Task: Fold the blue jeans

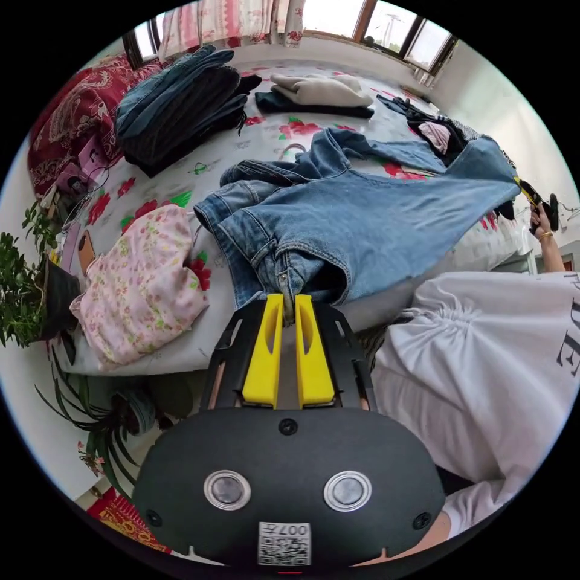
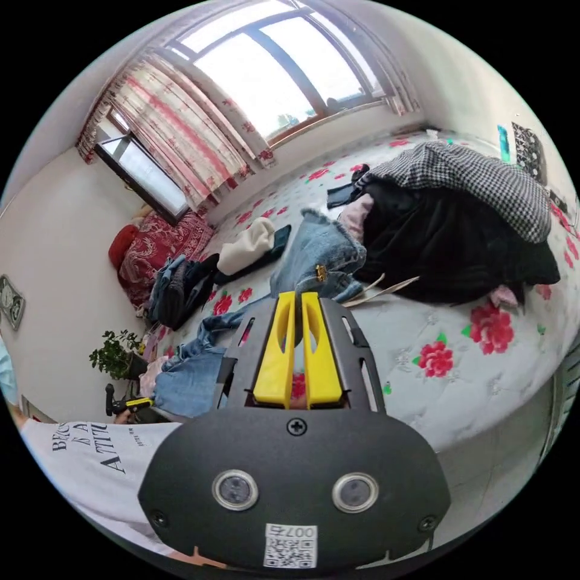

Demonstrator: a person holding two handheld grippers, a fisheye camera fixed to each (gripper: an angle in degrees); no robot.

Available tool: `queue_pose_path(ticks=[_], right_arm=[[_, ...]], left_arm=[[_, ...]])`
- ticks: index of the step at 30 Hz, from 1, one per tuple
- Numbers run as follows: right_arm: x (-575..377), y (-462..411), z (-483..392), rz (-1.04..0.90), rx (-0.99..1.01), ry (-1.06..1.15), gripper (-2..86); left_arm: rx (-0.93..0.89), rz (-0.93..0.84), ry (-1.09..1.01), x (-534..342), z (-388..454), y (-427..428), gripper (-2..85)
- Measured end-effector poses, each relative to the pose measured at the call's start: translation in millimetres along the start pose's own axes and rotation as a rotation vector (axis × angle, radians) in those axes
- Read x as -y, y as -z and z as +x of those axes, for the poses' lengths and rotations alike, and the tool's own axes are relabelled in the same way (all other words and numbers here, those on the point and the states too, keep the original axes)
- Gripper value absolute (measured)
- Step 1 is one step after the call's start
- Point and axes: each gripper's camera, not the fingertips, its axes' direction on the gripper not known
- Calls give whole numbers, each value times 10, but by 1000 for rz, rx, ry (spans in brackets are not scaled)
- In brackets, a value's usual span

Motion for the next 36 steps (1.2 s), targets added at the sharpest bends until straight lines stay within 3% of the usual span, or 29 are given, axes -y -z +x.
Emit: queue_pose_path(ticks=[3, 6, 9, 14, 19, 22, 25, 30, 36], right_arm=[[-344, 148, 409, -47, -118, -117, 11], [-867, -192, 927, -188, -211, -414, 22], [-1267, -291, 971, -169, -286, -538, 32], [-1139, -299, 429, -76, -324, -369, 49], [-382, -977, -253, -213, -245, -34, 72], [29, -1556, -524, -315, -200, 67, 81], [399, -2098, -776, -402, -161, 132, 84], [923, -2910, -1167, -520, -163, 241, 90], [1244, -3783, -1264, -628, -231, 245, 92]], left_arm=[[-84, -79, 25, -176, 29, -352, 38], [-205, -140, 152, -350, 104, -857, 47], [-236, -140, 246, -510, 154, -913, 62], [-65, -51, 357, -574, -136, -205, 75], [-74, 214, 495, -228, -553, 275, 84], [-140, 256, 529, 339, -720, 124, 105], [-188, 242, 533, 1004, -806, -72, 121], [-111, 135, 510, 1954, -945, -401, 131], [-4, -197, 500, 2478, -993, -1287, 131]])
